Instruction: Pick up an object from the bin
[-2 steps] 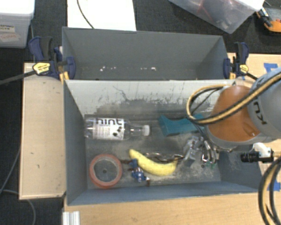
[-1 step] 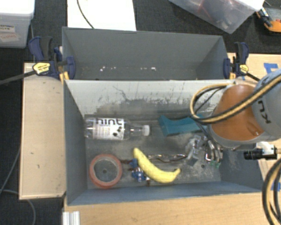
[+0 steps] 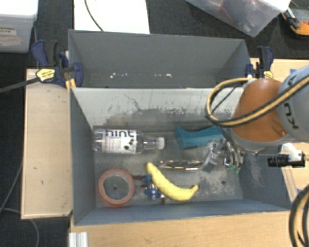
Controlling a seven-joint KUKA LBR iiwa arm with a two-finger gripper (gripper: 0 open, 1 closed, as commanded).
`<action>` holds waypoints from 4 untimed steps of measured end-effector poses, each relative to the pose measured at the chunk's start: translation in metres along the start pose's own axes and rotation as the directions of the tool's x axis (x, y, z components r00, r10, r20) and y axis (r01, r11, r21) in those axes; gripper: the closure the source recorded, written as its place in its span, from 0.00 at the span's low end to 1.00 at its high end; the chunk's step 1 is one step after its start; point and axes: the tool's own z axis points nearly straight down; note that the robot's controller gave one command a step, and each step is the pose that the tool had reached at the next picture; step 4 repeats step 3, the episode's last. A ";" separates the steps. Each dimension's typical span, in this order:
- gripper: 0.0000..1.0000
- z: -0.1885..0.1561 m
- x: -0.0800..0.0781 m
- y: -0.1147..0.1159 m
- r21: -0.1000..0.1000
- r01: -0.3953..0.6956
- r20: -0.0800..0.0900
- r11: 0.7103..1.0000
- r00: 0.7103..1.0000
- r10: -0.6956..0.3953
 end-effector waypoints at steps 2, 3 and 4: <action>1.00 0.051 0.032 0.052 0.001 -0.298 -0.003 0.955 0.955 0.298; 1.00 0.049 0.033 0.041 0.000 -0.206 -0.004 0.979 0.979 0.206; 1.00 0.049 0.033 0.041 0.000 -0.206 -0.004 0.979 0.979 0.206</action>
Offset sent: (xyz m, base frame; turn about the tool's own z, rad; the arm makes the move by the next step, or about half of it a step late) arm -0.0084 0.0580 -0.0503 0.3049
